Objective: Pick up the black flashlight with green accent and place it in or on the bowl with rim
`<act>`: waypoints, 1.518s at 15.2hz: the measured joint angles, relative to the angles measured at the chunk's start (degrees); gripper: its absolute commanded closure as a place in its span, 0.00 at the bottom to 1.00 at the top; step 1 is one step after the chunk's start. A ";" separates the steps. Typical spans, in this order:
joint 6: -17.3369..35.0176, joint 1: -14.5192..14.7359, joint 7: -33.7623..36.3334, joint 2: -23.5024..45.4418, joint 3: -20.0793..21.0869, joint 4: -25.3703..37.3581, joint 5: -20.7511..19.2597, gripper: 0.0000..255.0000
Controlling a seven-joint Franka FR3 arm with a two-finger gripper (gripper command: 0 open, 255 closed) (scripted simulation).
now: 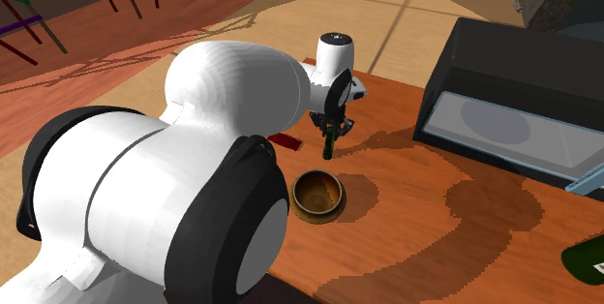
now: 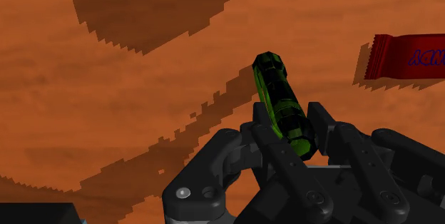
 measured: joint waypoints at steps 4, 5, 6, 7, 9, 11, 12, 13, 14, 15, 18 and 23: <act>0.01 0.01 0.00 -0.02 0.01 -0.01 0.01 1.00; 0.01 0.02 0.01 -0.03 0.02 -0.02 0.01 1.00; 0.02 0.02 0.01 -0.04 0.02 -0.03 0.01 1.00; 0.02 0.03 0.02 -0.03 0.03 -0.03 0.01 1.00; -0.29 0.02 0.01 -0.18 0.01 0.12 0.00 1.00; -1.25 0.01 -0.01 -0.86 -0.03 0.38 -0.05 1.00; -1.88 0.04 0.05 -1.21 -0.02 0.67 -0.08 1.00; -2.45 0.08 0.10 -1.59 -0.03 0.86 -0.12 1.00; -3.07 0.11 0.14 -1.82 -0.02 1.25 -0.14 1.00; -3.87 0.11 0.14 -2.11 -0.03 1.76 -0.16 1.00; -5.89 0.11 0.12 -2.71 -0.06 3.19 -0.20 1.00; -9.37 0.12 0.11 -4.16 -0.09 5.22 -0.29 1.00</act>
